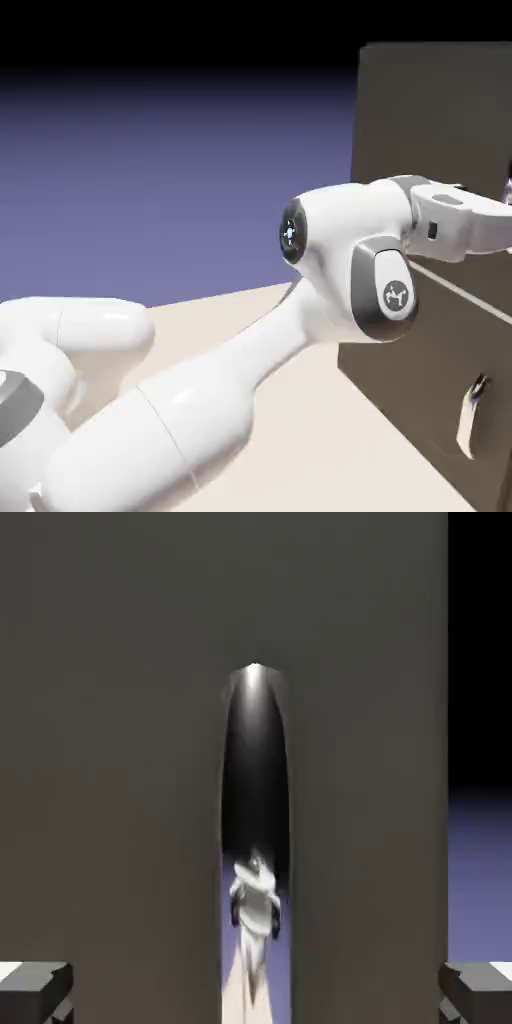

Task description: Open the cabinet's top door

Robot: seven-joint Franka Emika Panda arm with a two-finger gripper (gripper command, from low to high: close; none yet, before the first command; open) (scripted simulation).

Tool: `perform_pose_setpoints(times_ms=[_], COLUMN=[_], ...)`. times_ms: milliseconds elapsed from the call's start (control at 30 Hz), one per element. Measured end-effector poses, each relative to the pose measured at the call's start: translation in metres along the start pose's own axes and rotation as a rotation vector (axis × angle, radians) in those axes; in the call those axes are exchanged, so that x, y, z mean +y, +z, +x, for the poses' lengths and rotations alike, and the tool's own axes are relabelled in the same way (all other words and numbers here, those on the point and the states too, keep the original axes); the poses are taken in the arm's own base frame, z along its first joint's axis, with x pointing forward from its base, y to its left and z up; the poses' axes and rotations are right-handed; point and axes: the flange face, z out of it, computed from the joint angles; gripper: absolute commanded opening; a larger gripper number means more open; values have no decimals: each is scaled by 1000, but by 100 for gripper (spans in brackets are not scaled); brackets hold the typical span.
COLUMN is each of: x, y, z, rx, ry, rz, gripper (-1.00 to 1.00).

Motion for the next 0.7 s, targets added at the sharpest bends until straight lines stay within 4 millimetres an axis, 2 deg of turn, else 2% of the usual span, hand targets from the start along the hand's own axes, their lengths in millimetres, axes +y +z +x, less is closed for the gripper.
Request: perform_pose_setpoints(times_ms=[33,67,133,433,700], x=[0,0,0,-29,-67], y=[14,15,15,-72,-145], z=[-1,-1,-1,-29,-67], rx=[0,0,0,148,289], ry=[0,0,0,0,0], rz=[0,0,0,-148,-290], gripper=[0,-100,-100,-100,-100])
